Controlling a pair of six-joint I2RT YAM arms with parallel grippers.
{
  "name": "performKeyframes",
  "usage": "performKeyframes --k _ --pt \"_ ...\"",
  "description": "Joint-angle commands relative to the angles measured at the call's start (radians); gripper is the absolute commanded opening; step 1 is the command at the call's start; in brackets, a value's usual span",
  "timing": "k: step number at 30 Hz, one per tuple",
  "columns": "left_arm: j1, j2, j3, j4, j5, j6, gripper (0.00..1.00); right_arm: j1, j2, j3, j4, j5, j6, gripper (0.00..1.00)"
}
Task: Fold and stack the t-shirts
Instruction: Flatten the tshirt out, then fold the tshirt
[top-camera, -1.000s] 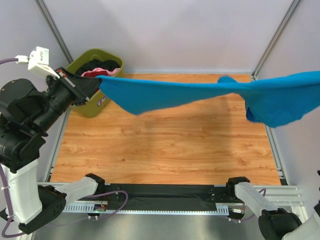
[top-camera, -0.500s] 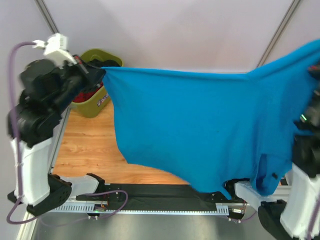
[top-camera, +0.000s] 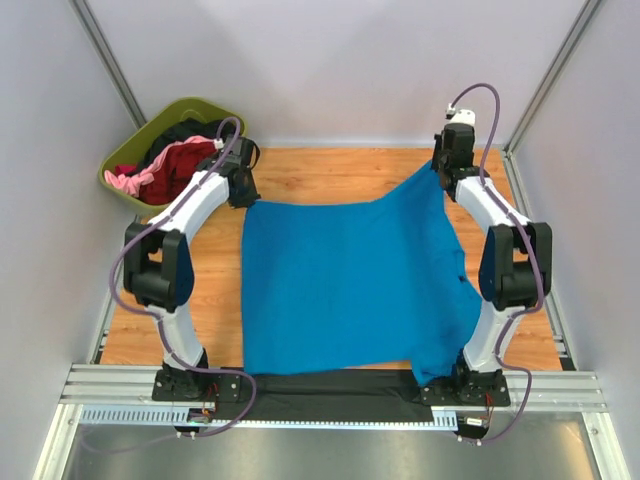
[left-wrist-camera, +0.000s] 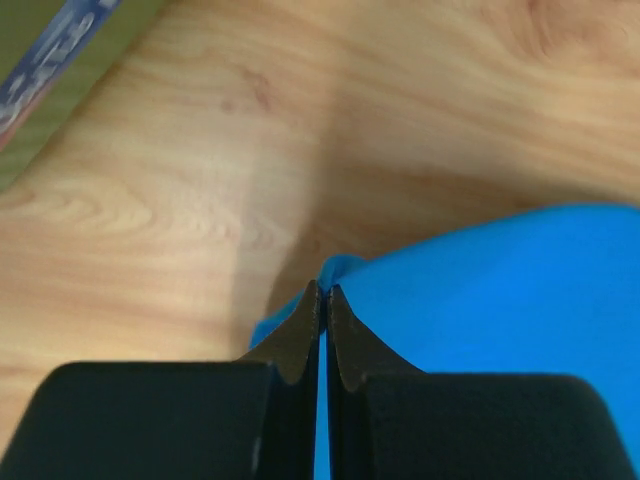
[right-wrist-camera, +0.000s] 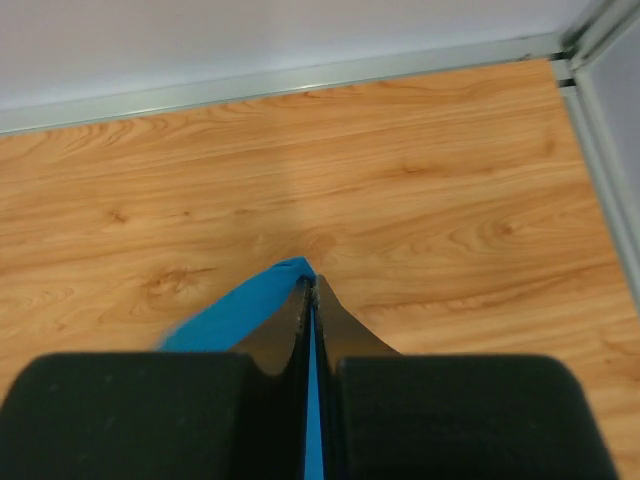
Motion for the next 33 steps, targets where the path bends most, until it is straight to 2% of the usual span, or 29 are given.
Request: performKeyframes --k 1,5,10,15,18,21,26,33 --pt "0.024 0.091 0.100 0.148 0.041 0.042 0.00 -0.032 0.067 0.118 0.195 -0.131 0.040 0.00" --pt "0.046 0.152 0.113 0.174 0.049 0.062 0.00 -0.032 0.177 0.245 0.123 -0.172 0.043 0.00" --pt "0.107 0.182 0.135 0.215 0.158 0.031 0.00 -0.035 0.245 0.313 0.086 -0.153 0.044 0.00" --pt "0.138 0.226 0.210 0.156 0.165 0.077 0.00 -0.044 0.253 0.338 0.008 -0.166 0.075 0.00" --pt "0.153 0.219 0.210 0.151 0.182 0.094 0.00 -0.053 0.241 0.350 -0.076 -0.090 0.092 0.00" --pt "0.156 0.205 0.222 0.126 0.190 0.123 0.00 -0.107 0.190 0.304 -0.115 -0.131 0.130 0.00" --pt "0.158 0.189 0.215 0.094 0.195 0.192 0.00 -0.161 0.081 0.131 -0.108 -0.243 0.176 0.00" --pt "0.158 0.151 0.132 0.113 0.186 0.235 0.00 -0.185 -0.066 -0.061 -0.134 -0.242 0.173 0.00"
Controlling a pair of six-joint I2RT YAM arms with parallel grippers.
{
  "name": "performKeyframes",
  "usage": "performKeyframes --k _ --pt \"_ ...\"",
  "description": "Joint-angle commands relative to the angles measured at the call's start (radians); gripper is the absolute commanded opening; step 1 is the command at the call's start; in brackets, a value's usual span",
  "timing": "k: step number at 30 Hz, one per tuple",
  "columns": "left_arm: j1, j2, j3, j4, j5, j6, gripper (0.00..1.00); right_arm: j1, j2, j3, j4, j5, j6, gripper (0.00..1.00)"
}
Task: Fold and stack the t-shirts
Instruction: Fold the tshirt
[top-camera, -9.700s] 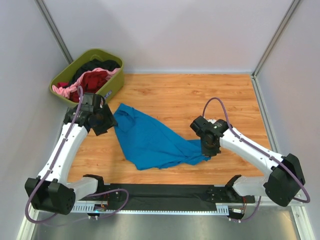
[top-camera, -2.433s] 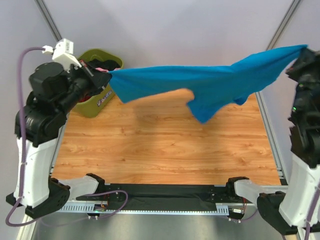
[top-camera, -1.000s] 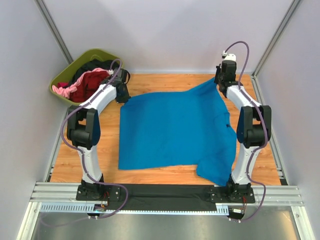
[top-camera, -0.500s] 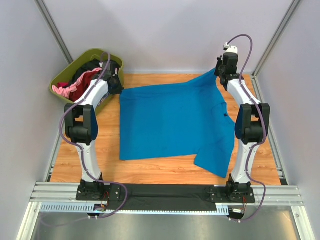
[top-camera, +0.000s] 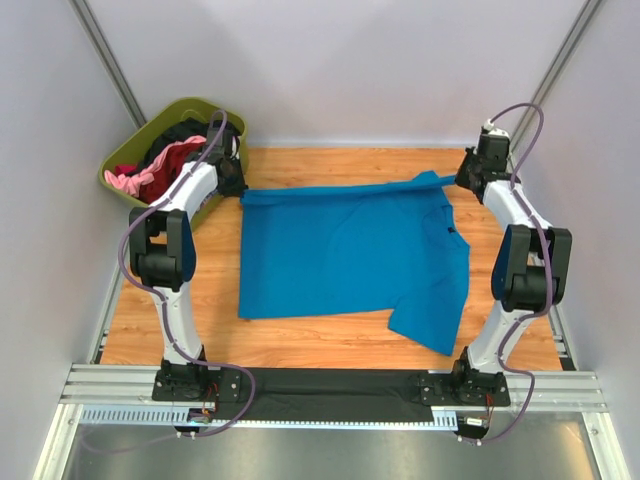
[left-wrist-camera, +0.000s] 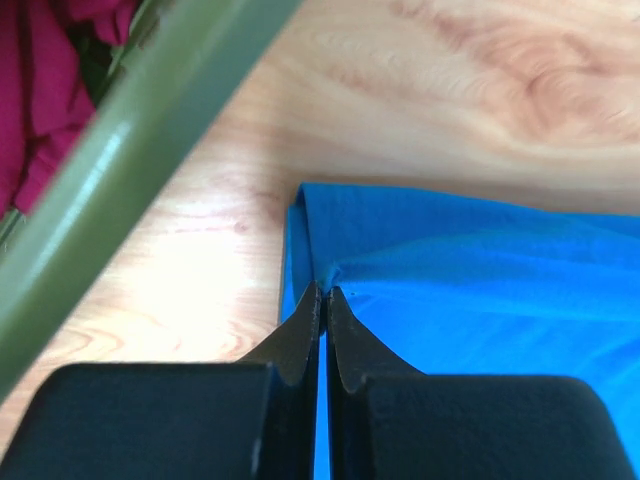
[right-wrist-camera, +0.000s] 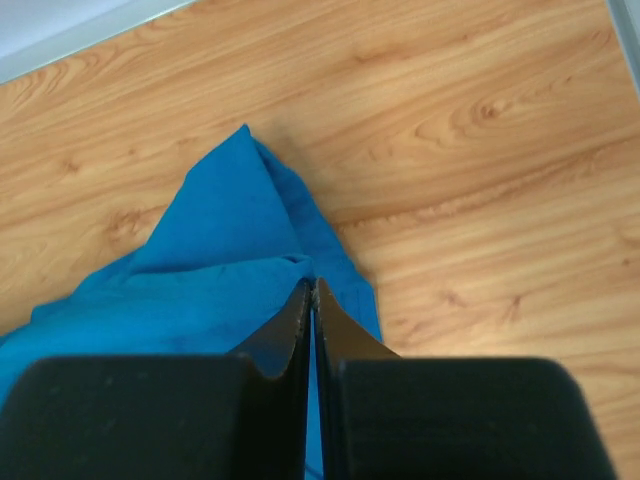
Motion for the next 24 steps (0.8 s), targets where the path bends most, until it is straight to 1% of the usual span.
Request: performKeyframes --k 1,4,8,15,19,24 --pt "0.005 -0.056 -0.016 -0.002 -0.024 0.062 0.00 -0.008 -0.121 -0.065 0.015 -0.010 0.022 0.00" --pt "0.005 -0.048 0.001 -0.044 -0.045 0.088 0.00 -0.018 -0.156 -0.117 0.000 -0.002 0.019 0.00" --pt "0.003 -0.065 -0.015 -0.050 -0.019 0.099 0.00 -0.018 -0.203 -0.165 -0.011 -0.018 0.019 0.00" --pt "0.002 -0.104 -0.099 -0.012 -0.003 0.099 0.00 -0.020 -0.221 -0.243 -0.008 -0.016 0.040 0.00" --pt "-0.008 -0.108 -0.127 -0.001 0.056 0.119 0.00 -0.031 -0.224 -0.266 -0.016 -0.013 0.054 0.00" --pt "-0.023 -0.125 -0.163 0.010 0.053 0.122 0.00 -0.035 -0.229 -0.306 -0.002 -0.016 0.071 0.00"
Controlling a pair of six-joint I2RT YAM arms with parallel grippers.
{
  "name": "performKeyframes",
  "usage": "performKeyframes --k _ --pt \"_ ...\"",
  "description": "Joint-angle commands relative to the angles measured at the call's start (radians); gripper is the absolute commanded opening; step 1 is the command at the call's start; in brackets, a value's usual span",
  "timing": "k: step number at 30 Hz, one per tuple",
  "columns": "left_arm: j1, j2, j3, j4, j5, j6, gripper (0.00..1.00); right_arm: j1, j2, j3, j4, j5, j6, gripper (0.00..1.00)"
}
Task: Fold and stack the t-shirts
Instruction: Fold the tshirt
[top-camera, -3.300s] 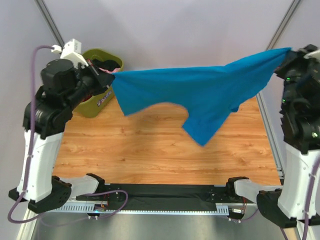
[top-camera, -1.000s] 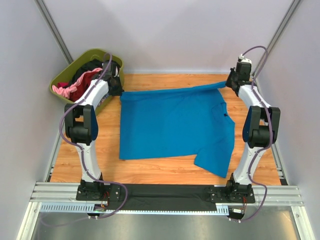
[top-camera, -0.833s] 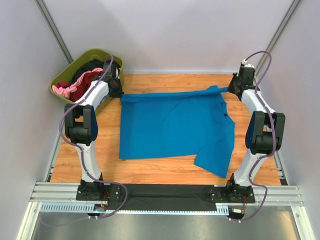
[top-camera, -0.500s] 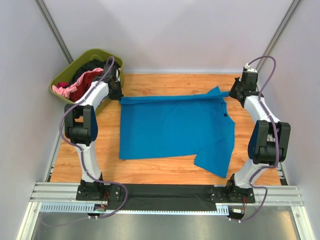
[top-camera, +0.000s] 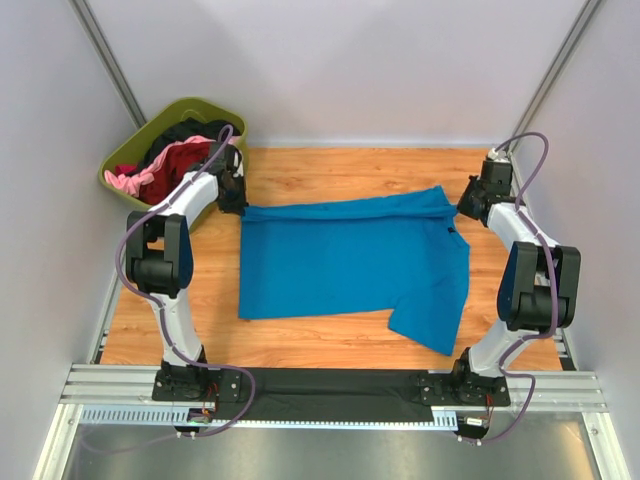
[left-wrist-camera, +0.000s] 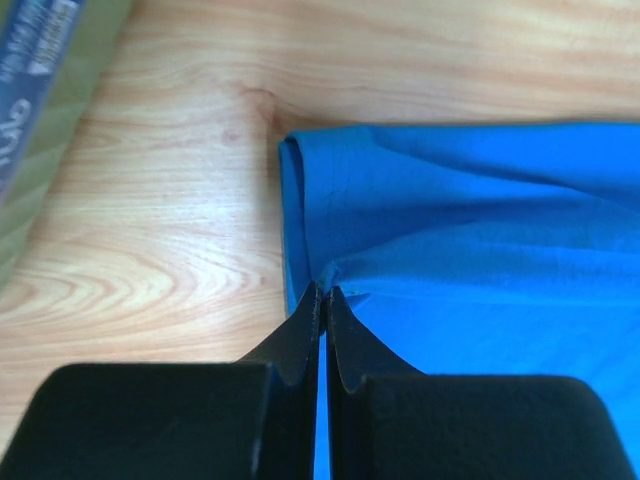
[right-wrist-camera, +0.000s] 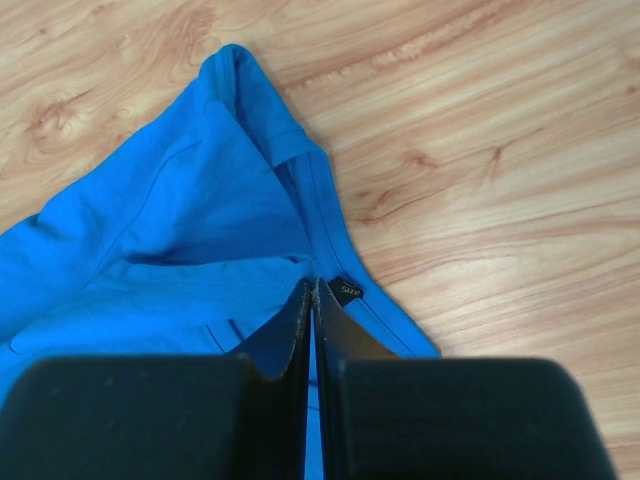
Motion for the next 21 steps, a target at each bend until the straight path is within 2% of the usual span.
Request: performKeyframes --k 1,12,15,17,19,21 --pt "-0.010 -0.061 -0.011 0.028 0.009 0.031 0.00 -0.011 -0.036 -0.016 0.019 0.008 0.021 0.00" --pt "-0.020 -0.079 -0.078 0.018 -0.011 -0.003 0.00 -0.026 -0.033 -0.044 0.000 0.007 0.019 0.01" --pt "-0.020 -0.081 -0.087 -0.002 -0.028 -0.024 0.09 -0.025 -0.054 -0.065 -0.015 0.016 0.033 0.02" --pt "-0.020 -0.095 -0.098 -0.004 -0.032 -0.030 0.20 -0.025 -0.067 -0.090 -0.012 0.011 0.045 0.05" --pt "-0.020 -0.107 -0.092 -0.016 -0.035 -0.044 0.29 -0.025 -0.074 -0.098 -0.032 0.028 0.076 0.15" --pt "-0.022 -0.115 -0.068 -0.033 -0.031 -0.052 0.33 -0.025 -0.091 -0.096 -0.084 0.060 0.108 0.20"
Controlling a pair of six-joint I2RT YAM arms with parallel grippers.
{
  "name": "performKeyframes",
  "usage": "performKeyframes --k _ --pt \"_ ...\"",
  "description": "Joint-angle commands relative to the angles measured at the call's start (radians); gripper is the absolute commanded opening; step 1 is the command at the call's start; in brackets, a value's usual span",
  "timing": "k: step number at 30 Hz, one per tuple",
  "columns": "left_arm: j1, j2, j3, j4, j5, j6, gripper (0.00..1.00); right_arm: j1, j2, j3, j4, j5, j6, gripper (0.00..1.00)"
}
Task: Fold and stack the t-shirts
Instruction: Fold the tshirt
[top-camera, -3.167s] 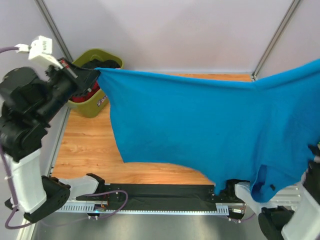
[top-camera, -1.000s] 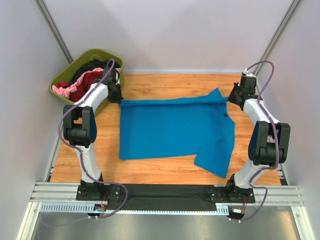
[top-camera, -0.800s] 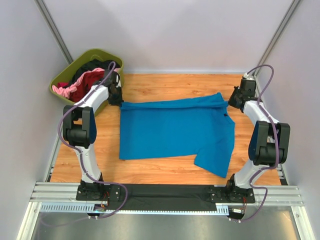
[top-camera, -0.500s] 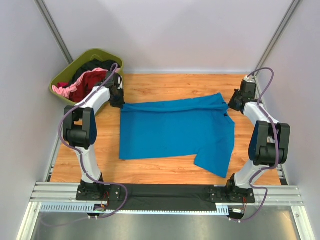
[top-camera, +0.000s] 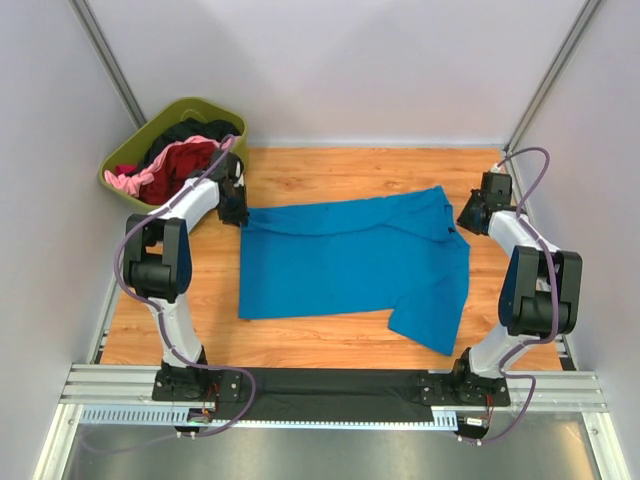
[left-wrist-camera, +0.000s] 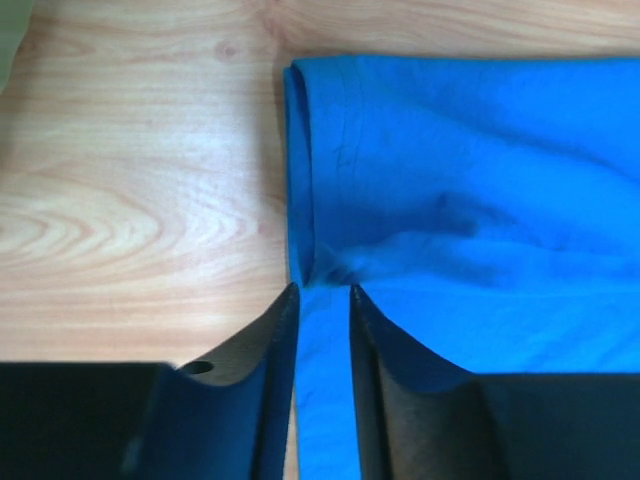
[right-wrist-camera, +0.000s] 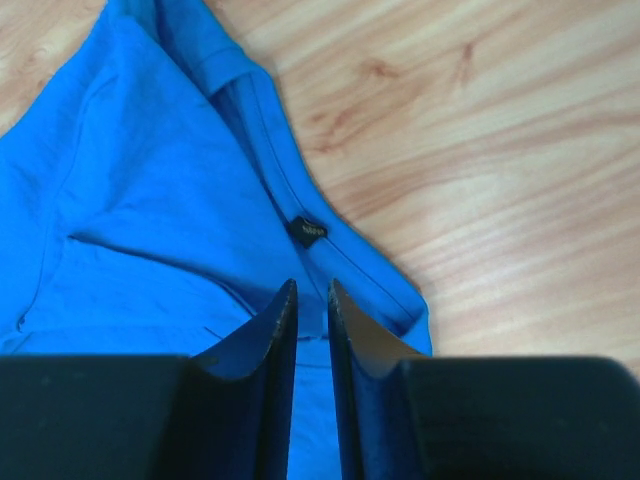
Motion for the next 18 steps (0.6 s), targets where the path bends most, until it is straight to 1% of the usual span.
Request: performKeyframes --k 1,3,6,7,9,10,12,13,14,15,18 --pt "-0.008 -0.077 0.054 -0.048 -0.004 -0.035 0.35 -0.007 -0.068 0.000 -0.053 0.061 0.060 0.21" --pt "-0.011 -0.084 0.083 -0.082 -0.010 -0.046 0.40 -0.007 -0.085 0.012 -0.072 0.049 0.072 0.25" --pt "-0.014 -0.102 0.102 -0.084 0.040 -0.046 0.47 -0.003 -0.068 0.072 -0.075 -0.005 0.082 0.28" --pt "-0.015 -0.099 0.112 -0.079 0.063 -0.048 0.49 0.001 -0.032 0.094 -0.078 -0.064 0.077 0.29" --pt "-0.017 -0.081 0.126 -0.076 0.099 -0.052 0.50 0.008 0.016 0.172 -0.108 -0.106 0.063 0.31" --pt "-0.017 -0.052 0.145 -0.076 0.117 -0.058 0.50 0.010 0.069 0.190 -0.110 -0.174 0.042 0.32" --pt "-0.017 -0.019 0.162 -0.079 0.154 -0.071 0.50 0.017 0.117 0.249 -0.124 -0.280 0.014 0.36" --pt "-0.019 0.008 0.165 -0.076 0.162 -0.074 0.50 0.022 0.159 0.268 -0.128 -0.311 -0.016 0.37" --pt "-0.017 0.019 0.163 -0.073 0.169 -0.078 0.50 0.028 0.185 0.287 -0.144 -0.342 -0.032 0.42" --pt "-0.017 0.036 0.159 -0.061 0.172 -0.080 0.50 0.033 0.208 0.325 -0.151 -0.404 -0.045 0.44" --pt "-0.017 0.064 0.137 -0.053 0.171 -0.083 0.50 0.040 0.286 0.379 -0.170 -0.504 -0.061 0.49"
